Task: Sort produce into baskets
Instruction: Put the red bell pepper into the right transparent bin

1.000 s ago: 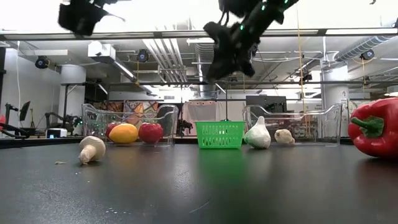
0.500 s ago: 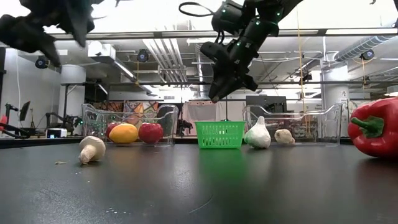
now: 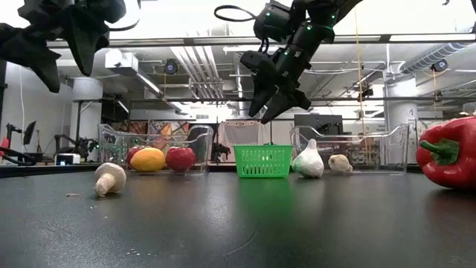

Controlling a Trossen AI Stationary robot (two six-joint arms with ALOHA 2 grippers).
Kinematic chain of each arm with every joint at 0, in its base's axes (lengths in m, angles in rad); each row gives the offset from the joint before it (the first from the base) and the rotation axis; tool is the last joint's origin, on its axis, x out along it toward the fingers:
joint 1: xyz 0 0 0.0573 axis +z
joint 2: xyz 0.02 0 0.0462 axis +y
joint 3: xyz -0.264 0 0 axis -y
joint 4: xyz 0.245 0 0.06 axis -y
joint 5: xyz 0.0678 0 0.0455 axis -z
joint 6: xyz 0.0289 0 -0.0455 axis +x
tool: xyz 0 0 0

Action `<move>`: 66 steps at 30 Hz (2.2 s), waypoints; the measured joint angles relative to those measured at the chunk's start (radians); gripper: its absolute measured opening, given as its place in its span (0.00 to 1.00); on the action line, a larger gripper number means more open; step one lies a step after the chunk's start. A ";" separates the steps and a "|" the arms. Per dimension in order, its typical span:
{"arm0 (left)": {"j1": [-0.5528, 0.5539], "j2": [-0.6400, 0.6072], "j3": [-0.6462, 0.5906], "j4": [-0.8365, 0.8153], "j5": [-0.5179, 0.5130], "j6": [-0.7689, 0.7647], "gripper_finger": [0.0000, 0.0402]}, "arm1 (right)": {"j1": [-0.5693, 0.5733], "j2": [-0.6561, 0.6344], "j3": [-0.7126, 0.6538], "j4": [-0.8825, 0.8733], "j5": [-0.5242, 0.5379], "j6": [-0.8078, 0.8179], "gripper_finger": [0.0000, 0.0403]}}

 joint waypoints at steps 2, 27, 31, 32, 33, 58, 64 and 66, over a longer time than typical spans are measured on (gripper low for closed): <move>0.000 0.010 0.000 0.007 0.000 0.017 0.57 | 0.000 -0.013 0.000 -0.016 -0.056 0.020 0.47; 0.000 0.055 0.000 0.136 -0.041 0.210 0.57 | 0.400 -0.320 -0.001 -0.710 -0.258 -0.184 0.70; 0.000 0.055 0.000 0.136 -0.051 0.210 0.57 | 0.493 -0.321 -0.009 -0.729 -0.196 -0.236 0.82; 0.000 0.055 0.000 0.136 -0.054 0.210 0.57 | 0.516 -0.321 -0.013 -0.727 -0.190 -0.245 0.84; 0.000 0.055 0.000 0.136 -0.061 0.210 0.57 | 0.536 -0.320 -0.019 -0.728 -0.187 -0.252 0.86; 0.000 0.056 0.000 0.137 -0.102 0.232 0.57 | 0.625 -0.316 -0.388 -0.447 -0.124 -0.128 0.86; 0.000 0.056 0.000 0.137 -0.102 0.232 0.57 | 0.622 -0.300 -0.447 -0.364 -0.105 -0.137 0.87; 0.000 0.056 0.000 0.137 -0.102 0.233 0.57 | 0.622 -0.290 -0.461 -0.346 -0.105 -0.137 0.87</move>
